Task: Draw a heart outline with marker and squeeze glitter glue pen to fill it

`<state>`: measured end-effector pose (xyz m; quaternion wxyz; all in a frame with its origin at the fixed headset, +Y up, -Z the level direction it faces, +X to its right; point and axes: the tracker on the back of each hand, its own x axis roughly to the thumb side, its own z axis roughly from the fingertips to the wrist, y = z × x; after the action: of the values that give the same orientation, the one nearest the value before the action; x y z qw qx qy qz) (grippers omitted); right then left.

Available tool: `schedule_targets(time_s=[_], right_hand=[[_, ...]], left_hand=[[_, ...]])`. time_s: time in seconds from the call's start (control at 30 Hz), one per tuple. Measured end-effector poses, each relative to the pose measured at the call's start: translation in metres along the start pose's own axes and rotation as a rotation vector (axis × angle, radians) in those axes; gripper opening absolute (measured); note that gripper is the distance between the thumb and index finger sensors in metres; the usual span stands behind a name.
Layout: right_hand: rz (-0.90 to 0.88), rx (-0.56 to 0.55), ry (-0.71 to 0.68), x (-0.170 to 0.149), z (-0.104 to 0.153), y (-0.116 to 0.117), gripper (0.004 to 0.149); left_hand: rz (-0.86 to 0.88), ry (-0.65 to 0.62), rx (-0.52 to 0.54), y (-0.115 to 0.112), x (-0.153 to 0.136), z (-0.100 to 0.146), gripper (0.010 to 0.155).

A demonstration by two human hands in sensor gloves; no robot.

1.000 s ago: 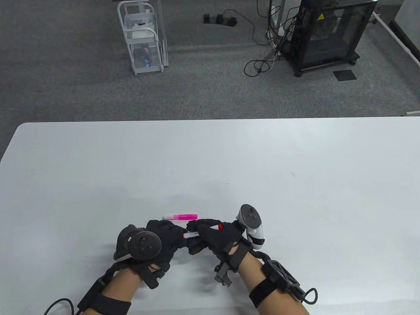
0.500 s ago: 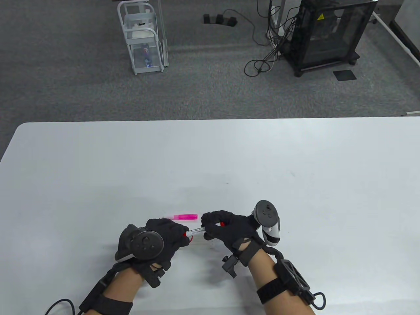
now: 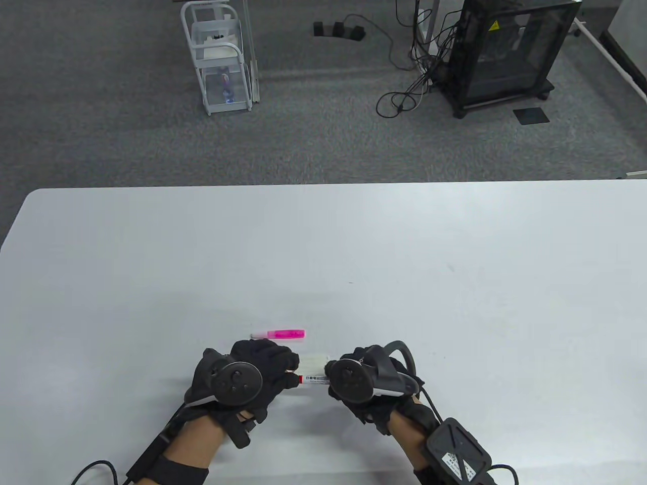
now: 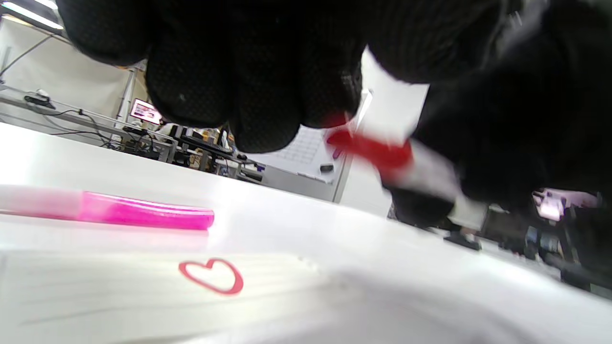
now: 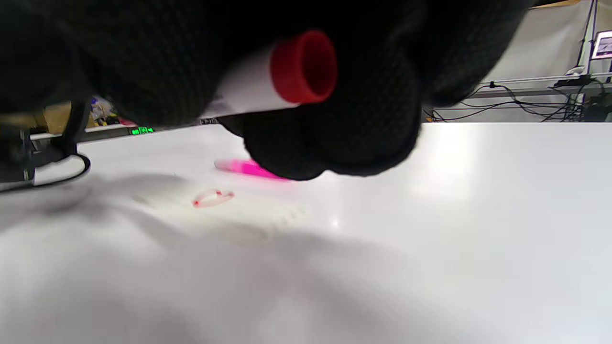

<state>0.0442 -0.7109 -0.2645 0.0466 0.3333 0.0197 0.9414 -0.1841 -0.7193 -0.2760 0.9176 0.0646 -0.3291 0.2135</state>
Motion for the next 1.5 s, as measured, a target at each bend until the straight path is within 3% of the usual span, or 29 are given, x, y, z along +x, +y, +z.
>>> schedule_targets(time_s=[0.13, 0.5, 1.5], right_hand=[[0.181, -0.003, -0.004, -0.006, 0.013, 0.028, 0.052], [0.156, 0.048, -0.002, -0.004, 0.016, 0.042, 0.052], [0.100, 0.073, 0.013, -0.012, 0.017, 0.042, 0.063]], left_hand=[[0.006, 0.086, 0.062, 0.012, -0.022, 0.006, 0.060], [0.017, 0.274, 0.068, 0.024, -0.068, 0.020, 0.061], [0.049, 0.308, -0.036, 0.017, -0.075, 0.018, 0.066]])
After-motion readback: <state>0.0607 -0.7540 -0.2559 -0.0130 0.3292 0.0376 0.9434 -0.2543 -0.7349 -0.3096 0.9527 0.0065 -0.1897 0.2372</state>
